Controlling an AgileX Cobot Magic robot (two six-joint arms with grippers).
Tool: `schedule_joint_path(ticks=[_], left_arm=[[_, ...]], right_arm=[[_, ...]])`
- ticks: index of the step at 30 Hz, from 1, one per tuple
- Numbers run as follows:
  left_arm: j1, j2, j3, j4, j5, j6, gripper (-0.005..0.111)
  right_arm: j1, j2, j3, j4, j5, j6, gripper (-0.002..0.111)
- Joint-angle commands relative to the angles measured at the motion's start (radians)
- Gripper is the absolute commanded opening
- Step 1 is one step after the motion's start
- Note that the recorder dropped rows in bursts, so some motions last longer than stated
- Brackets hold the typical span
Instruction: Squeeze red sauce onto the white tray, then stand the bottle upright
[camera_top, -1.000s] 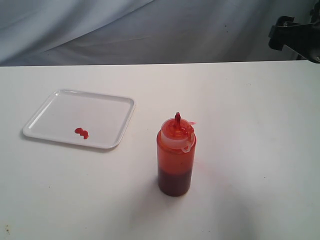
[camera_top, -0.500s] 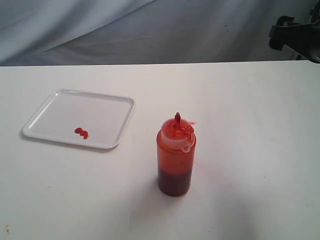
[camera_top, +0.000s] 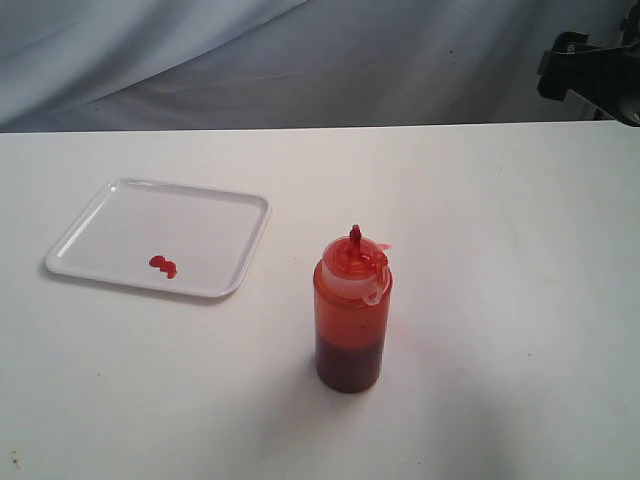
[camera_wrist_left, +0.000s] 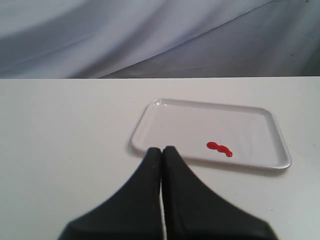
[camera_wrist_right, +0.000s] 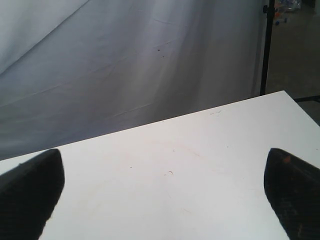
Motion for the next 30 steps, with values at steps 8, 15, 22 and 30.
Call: schedule_joint_path(ticks=[8, 15, 22, 30], left_arm=[[0.001, -0.004, 0.005, 0.001, -0.008, -0.013, 0.000], [0.001, -0.004, 0.005, 0.001, -0.008, -0.013, 0.000], [0.001, -0.004, 0.005, 0.001, -0.008, -0.013, 0.000], [0.001, -0.004, 0.005, 0.001, -0.008, -0.013, 0.000]], right_arm=[[-0.006, -0.009, -0.005, 0.001, -0.008, -0.001, 0.105], [-0.006, -0.013, -0.005, 0.001, -0.009, -0.001, 0.105], [-0.006, -0.119, -0.005, 0.001, -0.009, -0.006, 0.105], [-0.007, -0.560, 0.163, -0.151, 0.087, -0.051, 0.105]])
